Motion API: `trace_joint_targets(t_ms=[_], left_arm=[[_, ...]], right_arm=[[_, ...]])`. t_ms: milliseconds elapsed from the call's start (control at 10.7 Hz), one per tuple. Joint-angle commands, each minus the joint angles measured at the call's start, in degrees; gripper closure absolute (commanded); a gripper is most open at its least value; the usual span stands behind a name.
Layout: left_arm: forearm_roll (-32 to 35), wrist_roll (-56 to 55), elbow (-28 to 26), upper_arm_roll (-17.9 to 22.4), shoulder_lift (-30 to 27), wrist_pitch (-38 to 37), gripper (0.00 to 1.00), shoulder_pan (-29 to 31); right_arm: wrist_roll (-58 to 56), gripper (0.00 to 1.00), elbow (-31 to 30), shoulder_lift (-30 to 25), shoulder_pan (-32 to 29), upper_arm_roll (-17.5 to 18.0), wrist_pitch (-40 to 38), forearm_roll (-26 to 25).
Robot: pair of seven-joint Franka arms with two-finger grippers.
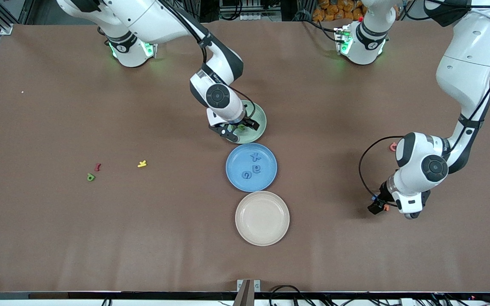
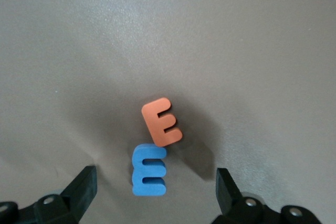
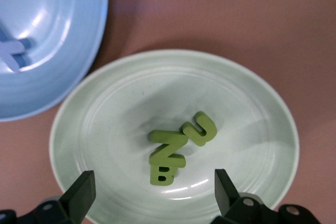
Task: Sort letters by color into matching plates
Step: 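Lower green Z onto the green plate and open the right gripper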
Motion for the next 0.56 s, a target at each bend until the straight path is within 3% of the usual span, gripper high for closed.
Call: trace_joint_targets(t_ms=[0,94,188,282,376,469], left_arm=[[2.0,0.5,1.0,0.2,0.9,-0.6,0.0,-0.3],[2.0,1.3,1.0,0.2,0.9,-0.6,0.0,-0.3],[2.0,2.6,0.8,0.6,0.9,-0.7,0.23,-0.3],[2.0,3.3,0.7,0.8,0.8,-0.7,0.93,0.0],[2.1,3.4,0.4,0.8,0.6,-0.7,1.0,0.0],[2.1,3.4,0.4,0.8,0.6,-0.7,1.0,-0.1]], right_arm=[[0.0,0.0,3.2,-5.1,-4.5,-0.9,-10.1,-2.7],[-0.9,0.0,3.5,-7.7,-6.8,-0.9,-12.7,-3.4],[-3.0,0.0,3.5,-9.4,-9.2,-1.0,-14.2,-3.4],[-6.2,0.0,3.5,-10.8,-11.4,-1.3,-16.4,-3.4],[-9.3,0.0,3.5,-11.3,-12.9,-2.8,-17.4,-3.4],[-12.3,0.0,3.4,-11.6,-14.7,-4.4,-17.6,-3.4]])
